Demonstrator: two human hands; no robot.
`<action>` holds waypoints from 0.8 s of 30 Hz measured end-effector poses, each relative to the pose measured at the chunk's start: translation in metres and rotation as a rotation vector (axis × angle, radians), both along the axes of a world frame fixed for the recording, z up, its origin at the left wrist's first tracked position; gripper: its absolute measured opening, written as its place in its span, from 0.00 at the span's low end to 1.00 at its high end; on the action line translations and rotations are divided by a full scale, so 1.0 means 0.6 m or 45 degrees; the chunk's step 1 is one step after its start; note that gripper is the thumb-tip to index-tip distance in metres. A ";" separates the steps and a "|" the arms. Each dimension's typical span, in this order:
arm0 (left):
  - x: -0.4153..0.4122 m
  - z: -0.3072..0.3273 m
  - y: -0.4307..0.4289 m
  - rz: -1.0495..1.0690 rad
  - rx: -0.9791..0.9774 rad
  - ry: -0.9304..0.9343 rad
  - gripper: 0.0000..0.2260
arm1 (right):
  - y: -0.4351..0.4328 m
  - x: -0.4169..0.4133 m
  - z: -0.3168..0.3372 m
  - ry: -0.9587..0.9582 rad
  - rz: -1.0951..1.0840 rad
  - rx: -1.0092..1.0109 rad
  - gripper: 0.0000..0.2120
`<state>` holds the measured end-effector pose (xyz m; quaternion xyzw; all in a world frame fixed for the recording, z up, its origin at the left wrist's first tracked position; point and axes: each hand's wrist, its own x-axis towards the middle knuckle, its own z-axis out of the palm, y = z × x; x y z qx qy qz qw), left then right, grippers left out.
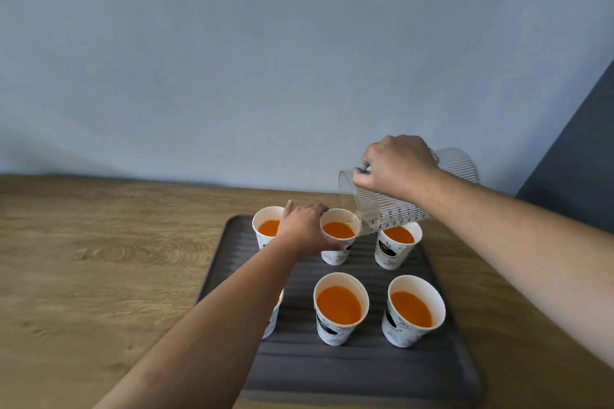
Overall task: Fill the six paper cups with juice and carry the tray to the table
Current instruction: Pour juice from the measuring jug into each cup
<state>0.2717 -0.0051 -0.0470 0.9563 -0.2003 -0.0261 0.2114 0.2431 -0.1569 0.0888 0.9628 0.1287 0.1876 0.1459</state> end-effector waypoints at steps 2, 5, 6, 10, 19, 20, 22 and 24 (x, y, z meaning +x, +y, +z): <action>-0.001 0.000 0.001 -0.007 0.004 0.004 0.34 | 0.001 0.000 -0.003 0.007 0.014 -0.023 0.17; -0.002 0.004 0.003 -0.012 0.007 0.008 0.33 | 0.004 0.000 -0.007 0.024 0.042 -0.065 0.18; -0.003 0.006 0.005 -0.012 0.006 0.010 0.33 | 0.005 -0.001 -0.007 0.028 0.051 -0.079 0.18; -0.005 0.008 0.010 -0.002 0.005 0.018 0.32 | 0.008 -0.003 -0.011 0.031 0.098 -0.128 0.19; -0.007 0.006 0.010 0.000 -0.006 0.007 0.30 | 0.008 -0.006 -0.016 -0.095 0.245 -0.141 0.17; -0.007 0.005 0.009 0.002 -0.005 0.005 0.30 | 0.008 -0.007 -0.015 -0.098 0.243 -0.144 0.17; -0.007 0.006 0.009 0.003 0.001 0.003 0.30 | 0.008 -0.007 -0.014 -0.099 0.231 -0.139 0.17; -0.007 0.006 0.008 0.010 0.006 0.005 0.30 | 0.007 -0.007 -0.012 -0.102 0.222 -0.125 0.16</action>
